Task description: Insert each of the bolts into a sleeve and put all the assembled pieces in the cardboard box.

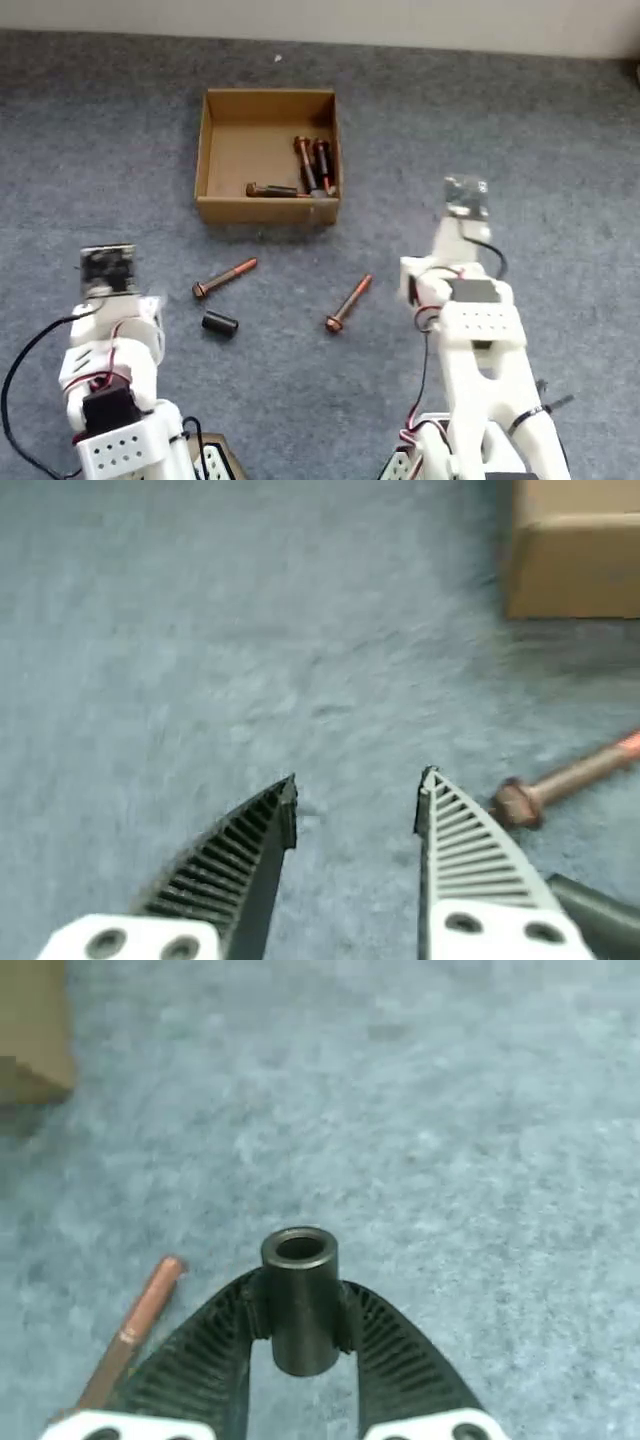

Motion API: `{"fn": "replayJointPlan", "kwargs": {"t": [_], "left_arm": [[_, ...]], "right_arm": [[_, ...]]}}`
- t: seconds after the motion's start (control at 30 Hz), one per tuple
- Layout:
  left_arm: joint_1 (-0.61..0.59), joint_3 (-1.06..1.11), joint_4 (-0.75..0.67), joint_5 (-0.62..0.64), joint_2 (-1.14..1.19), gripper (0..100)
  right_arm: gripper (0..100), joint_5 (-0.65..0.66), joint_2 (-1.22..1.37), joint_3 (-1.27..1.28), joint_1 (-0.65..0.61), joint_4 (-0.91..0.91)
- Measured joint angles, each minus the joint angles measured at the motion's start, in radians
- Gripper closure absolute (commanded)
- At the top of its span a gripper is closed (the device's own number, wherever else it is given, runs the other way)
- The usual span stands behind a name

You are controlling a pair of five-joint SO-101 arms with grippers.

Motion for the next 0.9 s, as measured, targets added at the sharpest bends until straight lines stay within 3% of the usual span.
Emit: {"fn": "replayJointPlan", "kwargs": {"t": [0.23,0.37,0.6,0.9], "left_arm": [[0.302,-0.215,0.161,-0.034,0.0,78],[0.402,-0.348,0.207,-0.037,0.126,78],[0.483,-0.629,0.207,-0.167,0.637,78],[0.497,-0.956,0.207,-0.186,1.264,78]], "right_arm": [[99.5,-0.101,0.0,0.008,0.048,-0.031],[99.5,-0.104,0.0,0.015,0.049,-0.081],[99.5,-0.104,0.0,0.015,0.051,-0.115],[99.5,-0.104,0.0,0.015,0.051,-0.115]]}}
